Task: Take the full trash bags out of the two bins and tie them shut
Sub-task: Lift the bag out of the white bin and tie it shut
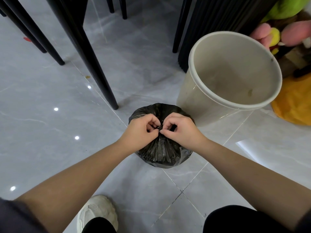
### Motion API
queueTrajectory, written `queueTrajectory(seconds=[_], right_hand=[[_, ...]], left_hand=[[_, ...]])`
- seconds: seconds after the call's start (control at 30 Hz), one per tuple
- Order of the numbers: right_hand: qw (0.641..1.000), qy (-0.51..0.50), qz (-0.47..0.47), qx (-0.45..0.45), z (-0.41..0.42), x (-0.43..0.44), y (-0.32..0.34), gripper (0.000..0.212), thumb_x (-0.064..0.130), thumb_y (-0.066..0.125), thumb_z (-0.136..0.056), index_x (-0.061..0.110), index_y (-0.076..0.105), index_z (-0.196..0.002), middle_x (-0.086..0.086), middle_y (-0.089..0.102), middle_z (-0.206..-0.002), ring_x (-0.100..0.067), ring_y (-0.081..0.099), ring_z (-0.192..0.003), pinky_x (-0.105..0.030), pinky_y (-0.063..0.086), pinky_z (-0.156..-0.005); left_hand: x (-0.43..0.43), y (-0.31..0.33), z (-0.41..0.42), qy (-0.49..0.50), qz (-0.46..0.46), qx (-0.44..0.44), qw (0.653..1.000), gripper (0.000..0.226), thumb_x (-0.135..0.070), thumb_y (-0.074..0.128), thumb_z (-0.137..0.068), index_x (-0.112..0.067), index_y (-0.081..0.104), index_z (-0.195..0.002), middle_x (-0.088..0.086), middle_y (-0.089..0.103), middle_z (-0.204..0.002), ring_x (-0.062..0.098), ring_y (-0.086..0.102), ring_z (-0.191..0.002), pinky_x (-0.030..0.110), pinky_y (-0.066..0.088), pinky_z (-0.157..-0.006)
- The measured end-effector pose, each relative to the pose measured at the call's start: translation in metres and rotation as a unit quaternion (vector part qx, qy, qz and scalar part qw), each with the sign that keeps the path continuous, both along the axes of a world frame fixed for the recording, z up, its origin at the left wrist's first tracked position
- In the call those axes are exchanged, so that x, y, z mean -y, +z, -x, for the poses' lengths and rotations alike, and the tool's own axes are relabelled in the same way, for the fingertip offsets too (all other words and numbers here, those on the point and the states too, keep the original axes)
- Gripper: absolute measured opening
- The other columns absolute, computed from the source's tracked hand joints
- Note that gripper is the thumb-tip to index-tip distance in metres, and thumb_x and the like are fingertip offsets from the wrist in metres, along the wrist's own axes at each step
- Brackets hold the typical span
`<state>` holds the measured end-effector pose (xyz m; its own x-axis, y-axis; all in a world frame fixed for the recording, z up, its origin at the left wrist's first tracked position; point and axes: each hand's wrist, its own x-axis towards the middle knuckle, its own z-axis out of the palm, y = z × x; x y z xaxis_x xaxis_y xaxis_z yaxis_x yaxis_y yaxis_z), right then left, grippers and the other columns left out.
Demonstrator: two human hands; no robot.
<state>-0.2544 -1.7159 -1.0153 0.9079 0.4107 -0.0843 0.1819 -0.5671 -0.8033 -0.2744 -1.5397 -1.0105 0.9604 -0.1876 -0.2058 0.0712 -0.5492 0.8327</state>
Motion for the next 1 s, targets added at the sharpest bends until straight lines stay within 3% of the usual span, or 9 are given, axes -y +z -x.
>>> queueTrajectory(seconds=[0.17,0.3,0.4,0.5,0.63,0.77,0.87,1.0], right_hand=[[0.996,-0.045,-0.018,-0.073,0.001,-0.004,-0.003,0.024,0.009,0.076,-0.074,0.018,0.060,-0.090,0.008,0.062,-0.080,-0.003,0.061,-0.067,-0.012,0.048,-0.065],[0.975,-0.065,-0.065,-0.205,-0.002,-0.009,-0.002,0.038,0.000,0.059,-0.087,0.012,0.056,-0.123,-0.003,0.058,-0.086,-0.015,0.063,-0.071,-0.025,0.058,-0.065],[0.958,-0.056,-0.083,-0.271,-0.005,-0.008,0.000,0.021,0.002,0.050,-0.093,0.012,0.063,-0.107,-0.006,0.062,-0.081,-0.014,0.064,-0.070,-0.026,0.059,-0.065],[0.966,-0.047,-0.057,-0.246,-0.006,-0.005,0.001,0.016,0.009,0.057,-0.092,0.020,0.062,-0.081,-0.003,0.063,-0.064,-0.013,0.063,-0.057,-0.026,0.057,-0.061],[0.971,-0.090,-0.055,-0.217,-0.004,-0.006,0.006,0.017,0.011,0.059,-0.092,0.020,0.060,-0.077,-0.003,0.061,-0.059,-0.002,0.052,-0.041,-0.015,0.046,-0.051],[0.962,-0.126,-0.085,-0.227,-0.002,-0.009,0.010,0.021,0.012,0.058,-0.092,0.021,0.060,-0.073,-0.001,0.055,-0.061,0.000,0.046,-0.043,-0.014,0.042,-0.050],[0.928,-0.174,-0.166,-0.284,-0.003,-0.009,0.011,0.018,0.010,0.057,-0.093,0.016,0.061,-0.076,-0.004,0.054,-0.064,-0.011,0.045,-0.051,-0.020,0.041,-0.055],[0.847,-0.235,-0.302,-0.370,-0.003,-0.011,0.014,0.014,0.001,0.055,-0.092,0.005,0.061,-0.080,-0.006,0.054,-0.066,-0.010,0.054,-0.056,-0.018,0.045,-0.050]], left_hand=[[0.000,-0.005,0.001,-0.010,-0.018,0.017,1.000,0.018,-0.001,0.066,-0.077,-0.018,0.065,-0.085,-0.006,0.064,-0.078,0.007,0.059,-0.069,0.015,0.048,-0.067],[0.003,-0.004,-0.003,-0.014,-0.021,0.066,0.997,0.018,0.002,0.062,-0.077,-0.015,0.065,-0.085,-0.002,0.062,-0.082,0.009,0.057,-0.071,0.016,0.047,-0.067],[0.003,-0.005,-0.005,-0.013,-0.014,0.077,0.997,0.020,0.003,0.059,-0.078,-0.015,0.065,-0.085,-0.005,0.059,-0.083,0.007,0.056,-0.073,0.014,0.045,-0.068],[0.002,-0.007,-0.004,-0.006,-0.011,0.073,0.997,0.020,0.002,0.058,-0.079,-0.015,0.065,-0.086,-0.011,0.056,-0.083,0.006,0.056,-0.075,0.017,0.047,-0.071],[0.005,-0.006,0.000,0.012,0.012,0.073,0.997,0.016,-0.006,0.063,-0.079,-0.017,0.065,-0.090,-0.009,0.060,-0.087,0.006,0.058,-0.077,0.014,0.048,-0.071],[0.011,-0.005,0.004,0.028,0.017,0.077,0.996,0.019,-0.012,0.071,-0.077,-0.019,0.060,-0.091,-0.009,0.062,-0.083,0.007,0.058,-0.072,0.015,0.049,-0.068],[0.013,-0.004,0.001,0.050,0.028,0.092,0.994,0.015,-0.009,0.070,-0.077,-0.016,0.060,-0.086,-0.006,0.062,-0.079,0.009,0.059,-0.071,0.020,0.051,-0.068],[0.015,-0.002,0.002,0.046,0.025,0.106,0.993,0.013,-0.004,0.066,-0.078,-0.013,0.058,-0.082,-0.005,0.061,-0.076,0.012,0.060,-0.069,0.029,0.052,-0.068]])
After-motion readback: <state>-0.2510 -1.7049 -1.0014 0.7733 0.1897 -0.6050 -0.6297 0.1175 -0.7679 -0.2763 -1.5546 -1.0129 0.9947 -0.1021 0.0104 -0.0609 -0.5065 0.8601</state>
